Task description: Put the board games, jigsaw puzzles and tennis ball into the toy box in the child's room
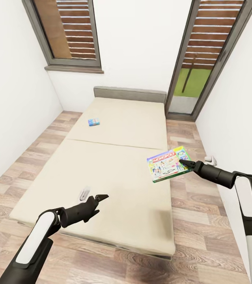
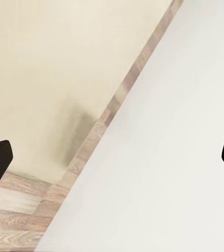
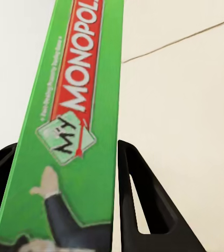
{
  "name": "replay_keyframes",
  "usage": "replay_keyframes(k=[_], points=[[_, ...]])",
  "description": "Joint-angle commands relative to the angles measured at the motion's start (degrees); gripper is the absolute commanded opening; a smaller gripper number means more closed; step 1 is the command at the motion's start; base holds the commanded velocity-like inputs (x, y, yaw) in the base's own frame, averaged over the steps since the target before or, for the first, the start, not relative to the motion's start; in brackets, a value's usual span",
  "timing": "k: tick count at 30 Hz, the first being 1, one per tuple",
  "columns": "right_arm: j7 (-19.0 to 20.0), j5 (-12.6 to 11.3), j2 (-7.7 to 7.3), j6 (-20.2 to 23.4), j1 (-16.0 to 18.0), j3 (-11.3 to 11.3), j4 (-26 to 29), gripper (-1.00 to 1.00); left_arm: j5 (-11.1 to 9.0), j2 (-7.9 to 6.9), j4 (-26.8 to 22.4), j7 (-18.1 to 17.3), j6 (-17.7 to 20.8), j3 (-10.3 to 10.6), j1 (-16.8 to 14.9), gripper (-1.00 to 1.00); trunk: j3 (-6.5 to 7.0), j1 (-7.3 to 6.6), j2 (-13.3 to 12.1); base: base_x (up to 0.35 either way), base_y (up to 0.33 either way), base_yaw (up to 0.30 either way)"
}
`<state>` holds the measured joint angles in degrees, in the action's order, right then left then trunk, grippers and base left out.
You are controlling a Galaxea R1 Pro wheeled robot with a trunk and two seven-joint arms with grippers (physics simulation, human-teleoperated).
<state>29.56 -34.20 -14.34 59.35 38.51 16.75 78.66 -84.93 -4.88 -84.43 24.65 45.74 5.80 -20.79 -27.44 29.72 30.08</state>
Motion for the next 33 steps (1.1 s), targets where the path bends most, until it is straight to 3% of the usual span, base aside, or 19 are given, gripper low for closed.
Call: replay_keyframes(k=[1, 8, 18, 33], points=[[0.5, 0.4, 0.01, 0.2, 0.0, 0.1, 0.1, -1.00, -0.6, -0.04, -0.1, 0.6, 0.0, 0.1, 0.0, 1.00, 0.21, -0.20, -0.3, 0.000, 0.000, 0.000], [0.5, 0.4, 0.01, 0.3, -0.3, 0.1, 0.4, -1.00, 0.4, -0.01, 0.0, 0.5, 0.0, 0.0, 0.0, 1.00, 2.12, -1.74, -3.2, 0.000, 0.000, 0.000], [0.6, 0.4, 0.01, 0.2, -0.4, 0.1, 0.6, -1.00, 4.3, 0.08, 0.4, -2.7, -0.1, 0.0, 0.0, 1.00, 4.85, -3.93, -7.2, 0.000, 0.000, 0.000], [0.6, 0.4, 0.01, 0.2, -0.4, 0.1, 0.6, -1.00, 5.4, 0.12, 2.6, -4.7, -0.1, -0.1, -0.1, 1.00, 6.25, -3.93, -7.2, 0.000, 0.000, 0.000]])
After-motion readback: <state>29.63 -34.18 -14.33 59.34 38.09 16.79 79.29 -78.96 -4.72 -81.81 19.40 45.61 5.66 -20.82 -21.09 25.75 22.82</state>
